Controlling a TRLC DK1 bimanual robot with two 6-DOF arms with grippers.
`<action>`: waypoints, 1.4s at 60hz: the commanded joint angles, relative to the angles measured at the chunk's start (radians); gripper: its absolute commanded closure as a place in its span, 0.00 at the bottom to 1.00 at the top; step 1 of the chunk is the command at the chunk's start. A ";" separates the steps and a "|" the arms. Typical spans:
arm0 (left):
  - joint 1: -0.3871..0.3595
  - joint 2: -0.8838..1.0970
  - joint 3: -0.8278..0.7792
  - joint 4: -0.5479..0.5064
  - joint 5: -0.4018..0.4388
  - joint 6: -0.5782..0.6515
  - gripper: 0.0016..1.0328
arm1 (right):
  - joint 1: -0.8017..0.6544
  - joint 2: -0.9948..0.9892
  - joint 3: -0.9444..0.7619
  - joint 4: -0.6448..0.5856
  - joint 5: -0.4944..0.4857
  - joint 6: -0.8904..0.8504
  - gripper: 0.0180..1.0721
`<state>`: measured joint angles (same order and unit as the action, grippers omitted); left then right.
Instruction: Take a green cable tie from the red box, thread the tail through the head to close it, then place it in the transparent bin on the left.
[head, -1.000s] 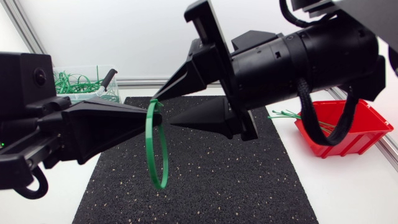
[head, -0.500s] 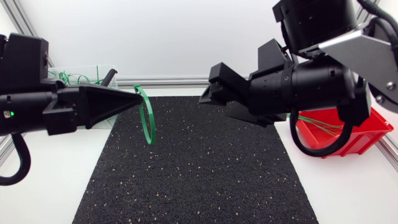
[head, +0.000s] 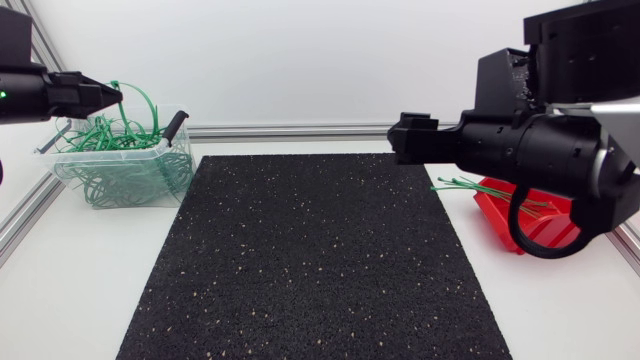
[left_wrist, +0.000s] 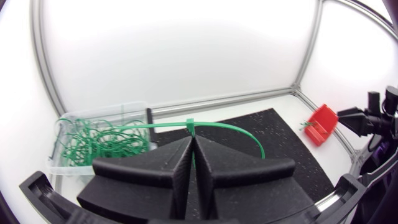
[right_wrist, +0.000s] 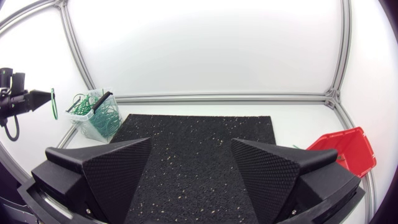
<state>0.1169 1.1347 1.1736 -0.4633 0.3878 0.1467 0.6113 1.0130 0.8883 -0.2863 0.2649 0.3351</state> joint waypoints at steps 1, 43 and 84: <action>0.058 0.073 0.098 0.038 -0.036 0.045 0.95 | -0.028 -0.044 -0.040 0.038 0.027 -0.079 0.10; 0.047 0.642 0.494 0.181 -0.372 0.093 0.39 | -0.153 -0.174 -0.080 0.101 0.051 -0.275 0.10; 0.033 0.194 -0.025 0.305 -0.395 0.152 0.04 | -0.380 -0.383 -0.176 0.104 -0.070 -0.321 0.10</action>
<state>0.1600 1.3937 1.2373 -0.1764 -0.0090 0.2707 0.2550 0.6571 0.7536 -0.2008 0.2050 0.0395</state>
